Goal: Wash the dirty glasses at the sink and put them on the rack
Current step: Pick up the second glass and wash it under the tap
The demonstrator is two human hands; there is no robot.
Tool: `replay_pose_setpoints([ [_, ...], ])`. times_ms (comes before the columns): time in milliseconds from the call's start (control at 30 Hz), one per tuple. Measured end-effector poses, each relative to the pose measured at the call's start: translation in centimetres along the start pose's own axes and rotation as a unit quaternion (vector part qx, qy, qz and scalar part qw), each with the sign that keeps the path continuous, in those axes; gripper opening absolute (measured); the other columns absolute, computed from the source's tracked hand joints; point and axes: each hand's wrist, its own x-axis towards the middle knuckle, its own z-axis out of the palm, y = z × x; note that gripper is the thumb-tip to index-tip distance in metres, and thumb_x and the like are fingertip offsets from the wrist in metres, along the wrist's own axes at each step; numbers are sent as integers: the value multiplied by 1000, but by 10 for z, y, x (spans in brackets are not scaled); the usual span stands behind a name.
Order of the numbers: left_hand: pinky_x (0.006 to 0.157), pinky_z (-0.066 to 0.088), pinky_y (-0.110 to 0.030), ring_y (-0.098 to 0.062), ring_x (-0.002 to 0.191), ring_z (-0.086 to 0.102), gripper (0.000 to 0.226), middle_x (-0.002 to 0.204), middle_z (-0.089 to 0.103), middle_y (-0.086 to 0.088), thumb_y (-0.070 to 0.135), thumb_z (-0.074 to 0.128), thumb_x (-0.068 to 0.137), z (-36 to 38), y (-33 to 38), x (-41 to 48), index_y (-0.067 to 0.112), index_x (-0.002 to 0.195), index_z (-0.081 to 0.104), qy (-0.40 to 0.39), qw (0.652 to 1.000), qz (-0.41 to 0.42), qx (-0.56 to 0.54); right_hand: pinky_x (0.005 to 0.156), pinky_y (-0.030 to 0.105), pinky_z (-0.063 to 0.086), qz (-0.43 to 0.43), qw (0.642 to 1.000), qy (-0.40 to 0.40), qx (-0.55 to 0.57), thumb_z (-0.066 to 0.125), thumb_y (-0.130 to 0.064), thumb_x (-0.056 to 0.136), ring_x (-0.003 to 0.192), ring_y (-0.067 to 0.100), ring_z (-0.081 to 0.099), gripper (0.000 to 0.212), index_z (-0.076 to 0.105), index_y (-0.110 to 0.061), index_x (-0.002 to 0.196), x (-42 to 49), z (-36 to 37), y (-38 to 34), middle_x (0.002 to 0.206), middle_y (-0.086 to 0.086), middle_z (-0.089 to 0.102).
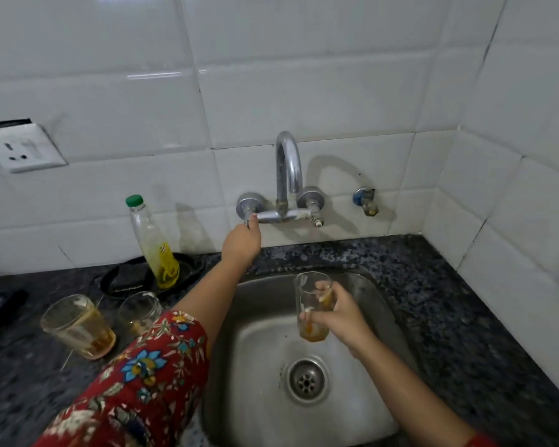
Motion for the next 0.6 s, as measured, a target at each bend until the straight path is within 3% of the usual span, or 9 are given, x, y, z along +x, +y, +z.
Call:
replay_pose_setpoints([
  [167, 86, 46, -37, -38, 107, 59, 43, 119, 60, -26, 20, 25, 106, -1, -6, 11, 1, 142, 38, -11, 997, -36, -60, 96, 45, 50, -4, 1000, -4, -7, 88, -17, 56, 103, 18, 62, 63, 55, -30, 108, 5, 3, 0, 109, -3, 64],
  [200, 86, 50, -39, -37, 101, 61, 41, 113, 62, -24, 21, 23, 106, -3, -6, 11, 1, 136, 43, -13, 996, -34, -86, 96, 45, 50, -4, 1000, -6, -8, 88, -15, 58, 103, 19, 62, 61, 55, -30, 107, 5, 3, -1, 109, -3, 64],
  [267, 86, 55, -45, -36, 92, 65, 46, 99, 63, -19, 33, 21, 106, -4, -9, 10, 6, 100, 57, -14, 989, -22, -147, 96, 44, 50, -8, 1000, -12, -8, 88, -13, 59, 103, 18, 62, 60, 54, -30, 106, 7, 5, -3, 108, -3, 64],
  [333, 89, 55, -45, -32, 90, 66, 52, 95, 62, -18, 44, 19, 105, -3, -12, 7, 12, 80, 53, -31, 970, -52, -235, 96, 42, 50, -12, 1000, -20, -5, 87, -11, 61, 102, 16, 62, 61, 54, -28, 109, 8, 7, -5, 108, -3, 64],
  [400, 90, 49, -39, -27, 96, 62, 49, 103, 62, -15, 44, 21, 104, 6, -25, 0, 13, 92, 57, -52, 951, -56, -299, 97, 40, 50, -13, 1000, -28, 1, 85, -8, 63, 102, 15, 61, 62, 53, -25, 113, 9, 8, -7, 109, -4, 64],
  [467, 94, 45, -33, -23, 112, 56, 36, 129, 57, -11, 30, 31, 105, 22, -48, -16, 13, 130, 51, -66, 947, -39, -312, 97, 39, 50, -19, 999, -34, 7, 84, -5, 63, 104, 17, 61, 62, 53, -26, 112, 12, 8, -8, 111, -3, 63],
  [500, 93, 47, -29, -21, 118, 53, 43, 140, 50, -8, 18, 41, 102, 33, -66, -25, 15, 144, 39, -97, 948, -16, -303, 97, 39, 50, -23, 999, -36, 12, 84, -2, 62, 106, 19, 61, 62, 53, -27, 110, 14, 7, -8, 112, -2, 64],
  [533, 87, 50, -24, -19, 121, 50, 63, 146, 44, -6, 5, 51, 95, 43, -81, -36, 18, 151, 26, -157, 943, 12, -294, 96, 39, 50, -28, 999, -38, 20, 84, 0, 62, 107, 21, 62, 62, 53, -27, 108, 17, 7, -7, 113, 0, 64],
  [600, 80, 53, -25, -17, 122, 52, 97, 147, 44, -6, -5, 68, 75, 59, -98, -52, 24, 153, 17, -295, 911, 71, -280, 90, 32, 52, -37, 998, -48, 34, 82, 5, 61, 105, 22, 63, 61, 54, -22, 109, 20, 6, -8, 112, 3, 65],
])
